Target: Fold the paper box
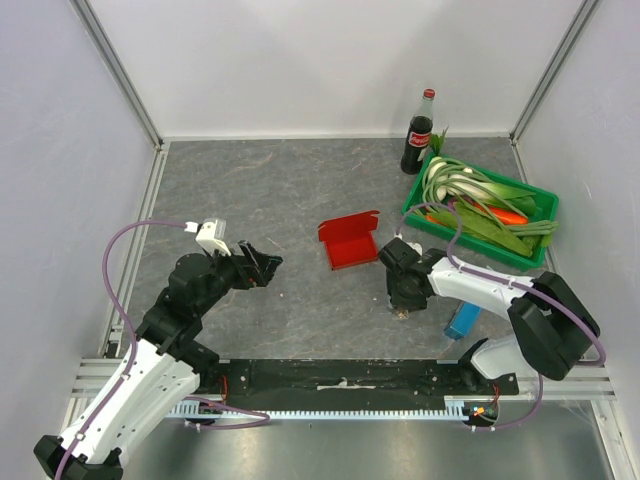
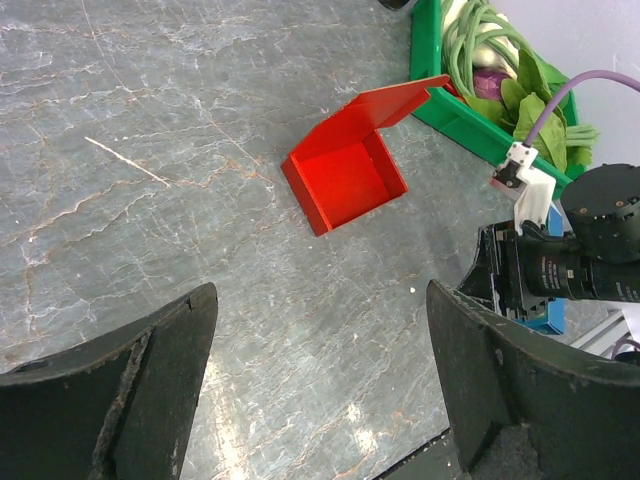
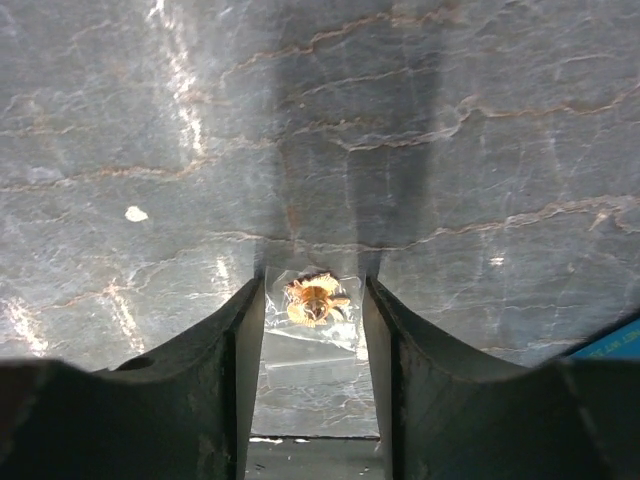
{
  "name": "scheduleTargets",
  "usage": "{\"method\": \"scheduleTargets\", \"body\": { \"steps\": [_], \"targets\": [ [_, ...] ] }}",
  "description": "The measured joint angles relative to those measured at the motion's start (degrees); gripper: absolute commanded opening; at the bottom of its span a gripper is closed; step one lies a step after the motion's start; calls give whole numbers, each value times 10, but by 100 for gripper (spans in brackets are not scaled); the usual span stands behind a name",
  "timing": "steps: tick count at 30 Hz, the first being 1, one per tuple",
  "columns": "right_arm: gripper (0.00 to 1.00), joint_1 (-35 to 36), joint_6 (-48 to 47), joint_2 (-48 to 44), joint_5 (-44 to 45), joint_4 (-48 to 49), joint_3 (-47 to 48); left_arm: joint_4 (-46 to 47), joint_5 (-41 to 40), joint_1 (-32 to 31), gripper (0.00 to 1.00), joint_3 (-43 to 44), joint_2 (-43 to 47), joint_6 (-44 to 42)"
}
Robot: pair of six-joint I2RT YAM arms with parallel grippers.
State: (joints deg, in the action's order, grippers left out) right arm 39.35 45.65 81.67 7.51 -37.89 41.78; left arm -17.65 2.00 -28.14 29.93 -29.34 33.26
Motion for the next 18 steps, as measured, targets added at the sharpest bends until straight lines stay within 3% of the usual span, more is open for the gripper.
{"method": "scheduleTargets", "body": {
  "steps": [3, 10, 18],
  "targets": [
    [38, 13, 11, -8, 1, 3, -5, 0, 0, 0, 91, 0, 0, -1],
    [23, 22, 23, -9, 6, 2, 7, -1, -1, 0, 90, 0, -4, -1],
    [19, 15, 3, 57, 52, 25, 171, -1, -2, 0, 90, 0, -24, -1]
  ]
}}
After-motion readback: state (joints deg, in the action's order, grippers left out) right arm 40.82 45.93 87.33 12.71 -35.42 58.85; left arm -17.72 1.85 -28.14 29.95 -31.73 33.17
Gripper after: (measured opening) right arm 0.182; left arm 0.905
